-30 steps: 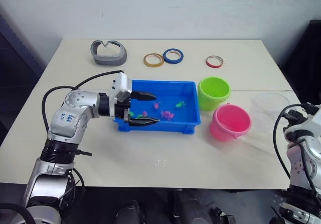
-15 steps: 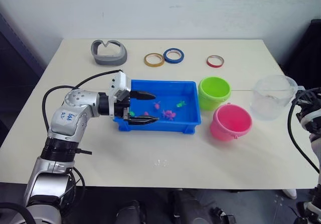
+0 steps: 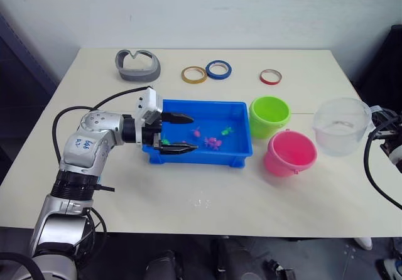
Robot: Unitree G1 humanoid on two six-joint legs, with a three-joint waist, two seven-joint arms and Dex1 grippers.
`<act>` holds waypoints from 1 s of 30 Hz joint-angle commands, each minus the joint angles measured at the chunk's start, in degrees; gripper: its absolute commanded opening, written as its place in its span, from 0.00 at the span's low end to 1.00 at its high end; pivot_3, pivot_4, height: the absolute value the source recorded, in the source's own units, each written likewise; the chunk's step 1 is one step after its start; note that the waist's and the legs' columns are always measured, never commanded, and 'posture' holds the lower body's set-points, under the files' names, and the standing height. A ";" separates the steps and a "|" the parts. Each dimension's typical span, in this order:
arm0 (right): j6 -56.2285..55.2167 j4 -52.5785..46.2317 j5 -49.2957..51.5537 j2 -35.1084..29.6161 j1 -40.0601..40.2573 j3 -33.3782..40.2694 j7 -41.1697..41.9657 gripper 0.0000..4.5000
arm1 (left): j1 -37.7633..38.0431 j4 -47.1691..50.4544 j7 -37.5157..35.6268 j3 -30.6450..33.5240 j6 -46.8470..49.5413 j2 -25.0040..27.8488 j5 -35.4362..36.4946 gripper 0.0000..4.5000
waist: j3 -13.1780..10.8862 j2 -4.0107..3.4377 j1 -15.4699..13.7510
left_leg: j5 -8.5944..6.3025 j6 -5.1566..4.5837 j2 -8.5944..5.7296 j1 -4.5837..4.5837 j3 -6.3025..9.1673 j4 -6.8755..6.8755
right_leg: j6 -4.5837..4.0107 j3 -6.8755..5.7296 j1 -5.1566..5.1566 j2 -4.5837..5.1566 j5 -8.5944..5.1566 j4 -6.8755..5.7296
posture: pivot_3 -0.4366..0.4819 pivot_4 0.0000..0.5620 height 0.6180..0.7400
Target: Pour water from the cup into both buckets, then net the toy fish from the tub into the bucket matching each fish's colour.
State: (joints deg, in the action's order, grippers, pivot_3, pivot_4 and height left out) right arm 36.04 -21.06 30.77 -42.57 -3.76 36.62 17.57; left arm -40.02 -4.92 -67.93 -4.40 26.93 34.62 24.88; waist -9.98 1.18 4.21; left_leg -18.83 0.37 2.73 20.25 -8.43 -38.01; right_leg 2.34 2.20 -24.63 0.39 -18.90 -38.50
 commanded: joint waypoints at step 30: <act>-18.17 -6.52 -25.54 -2.63 4.88 -6.48 4.92 0.02 | -0.76 1.45 -1.95 0.57 -0.18 0.64 0.50 1.00 | 0.00 0.00 -1.05 | 0.00 0.00 -0.01 -0.02 -0.01 -0.04 | 0.00 0.00 0.00 -0.01 0.00 -0.02 | 0.48 0.27 0.98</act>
State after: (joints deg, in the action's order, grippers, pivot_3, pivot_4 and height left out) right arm 19.94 -24.76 6.82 -43.79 1.16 29.40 22.58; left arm -40.10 -4.84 -69.54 -4.46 27.48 34.68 25.22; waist -9.98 1.18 3.16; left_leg -18.83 0.38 2.72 20.24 -8.44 -38.05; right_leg 2.34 2.20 -24.63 0.38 -18.90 -38.52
